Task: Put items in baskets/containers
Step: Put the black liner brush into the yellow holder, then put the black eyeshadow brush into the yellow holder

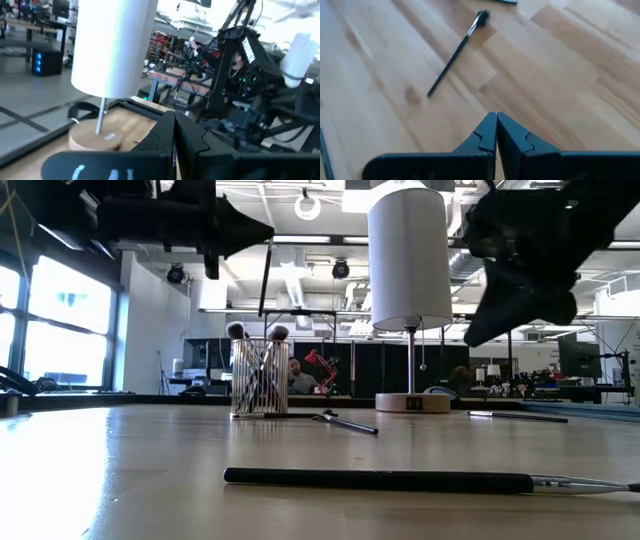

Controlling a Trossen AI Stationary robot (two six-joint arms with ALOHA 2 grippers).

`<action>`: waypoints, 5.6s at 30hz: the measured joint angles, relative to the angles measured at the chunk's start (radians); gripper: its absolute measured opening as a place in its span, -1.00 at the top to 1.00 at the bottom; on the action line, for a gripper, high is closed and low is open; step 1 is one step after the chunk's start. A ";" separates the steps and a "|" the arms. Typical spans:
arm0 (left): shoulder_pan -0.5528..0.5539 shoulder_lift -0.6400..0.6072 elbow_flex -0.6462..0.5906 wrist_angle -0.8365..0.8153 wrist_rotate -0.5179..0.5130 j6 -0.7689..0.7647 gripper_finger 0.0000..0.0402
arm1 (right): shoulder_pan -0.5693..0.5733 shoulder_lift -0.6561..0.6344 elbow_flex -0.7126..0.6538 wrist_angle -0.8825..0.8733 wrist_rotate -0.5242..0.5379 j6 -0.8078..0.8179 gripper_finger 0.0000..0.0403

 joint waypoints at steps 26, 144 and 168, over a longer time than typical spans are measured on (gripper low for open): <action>0.242 0.247 0.000 -0.112 0.388 0.184 0.94 | -0.194 0.000 0.000 0.058 -0.044 0.028 0.97; -0.249 -0.080 0.426 -1.835 -0.088 -0.635 0.27 | -0.543 0.061 0.067 1.037 -0.427 -0.896 1.00; -0.249 -0.115 0.325 -1.756 -0.057 -0.436 0.27 | -0.564 0.584 0.542 0.795 -0.425 -1.053 1.00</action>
